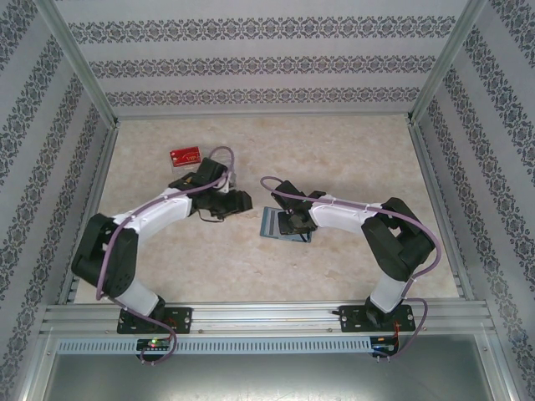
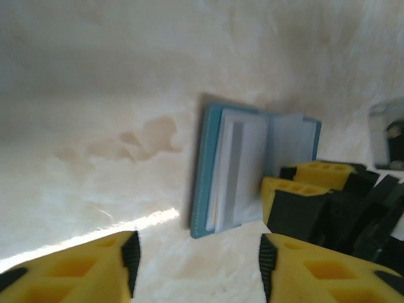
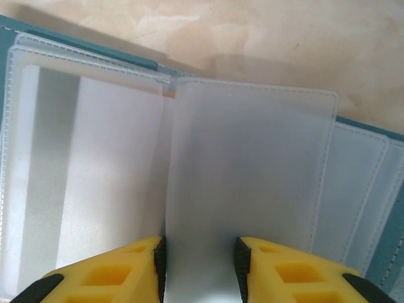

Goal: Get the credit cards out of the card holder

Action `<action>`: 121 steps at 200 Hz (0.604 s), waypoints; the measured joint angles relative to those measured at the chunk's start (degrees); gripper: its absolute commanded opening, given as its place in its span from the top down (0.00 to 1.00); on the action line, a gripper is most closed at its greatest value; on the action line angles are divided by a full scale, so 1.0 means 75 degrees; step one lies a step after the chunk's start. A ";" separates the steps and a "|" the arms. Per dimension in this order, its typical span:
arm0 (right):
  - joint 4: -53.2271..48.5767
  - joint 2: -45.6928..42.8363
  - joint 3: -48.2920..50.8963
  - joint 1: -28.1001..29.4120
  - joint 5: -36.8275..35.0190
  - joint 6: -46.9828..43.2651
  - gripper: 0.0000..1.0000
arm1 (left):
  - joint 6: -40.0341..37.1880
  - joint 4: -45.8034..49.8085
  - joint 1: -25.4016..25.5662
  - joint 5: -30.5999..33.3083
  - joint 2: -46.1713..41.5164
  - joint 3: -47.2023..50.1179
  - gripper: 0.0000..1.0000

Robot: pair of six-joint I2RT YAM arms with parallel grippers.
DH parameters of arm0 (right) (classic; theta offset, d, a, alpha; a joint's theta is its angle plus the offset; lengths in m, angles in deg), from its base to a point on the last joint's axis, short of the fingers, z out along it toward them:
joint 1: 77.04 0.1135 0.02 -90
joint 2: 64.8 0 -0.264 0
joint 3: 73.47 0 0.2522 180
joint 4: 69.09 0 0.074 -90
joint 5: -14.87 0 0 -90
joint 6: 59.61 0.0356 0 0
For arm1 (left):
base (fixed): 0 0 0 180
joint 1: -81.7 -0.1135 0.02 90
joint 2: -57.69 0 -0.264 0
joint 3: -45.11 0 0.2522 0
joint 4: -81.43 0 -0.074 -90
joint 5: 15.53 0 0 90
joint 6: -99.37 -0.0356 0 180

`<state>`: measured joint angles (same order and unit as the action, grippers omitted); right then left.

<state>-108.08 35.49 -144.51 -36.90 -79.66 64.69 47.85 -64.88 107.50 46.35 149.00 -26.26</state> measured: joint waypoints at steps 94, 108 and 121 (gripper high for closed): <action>0.0417 0.0003 0.0152 -0.0020 0.0000 0.0023 0.69 | 0.0769 -0.0551 0.1075 -0.0309 0.1647 -0.0641 0.77; 0.0437 -0.0003 0.0166 -0.0035 0.0023 0.0035 0.69 | 0.0825 -0.0568 0.1105 -0.0306 0.1725 -0.0670 0.77; 0.0481 -0.0006 0.0184 -0.0035 0.0032 0.0032 0.69 | 0.0877 -0.0583 0.1102 -0.0297 0.1813 -0.0682 0.77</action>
<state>-104.48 35.45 -143.13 -37.16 -79.42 64.93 54.43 -69.25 115.76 44.12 162.59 -31.37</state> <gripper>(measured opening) 0.308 0.234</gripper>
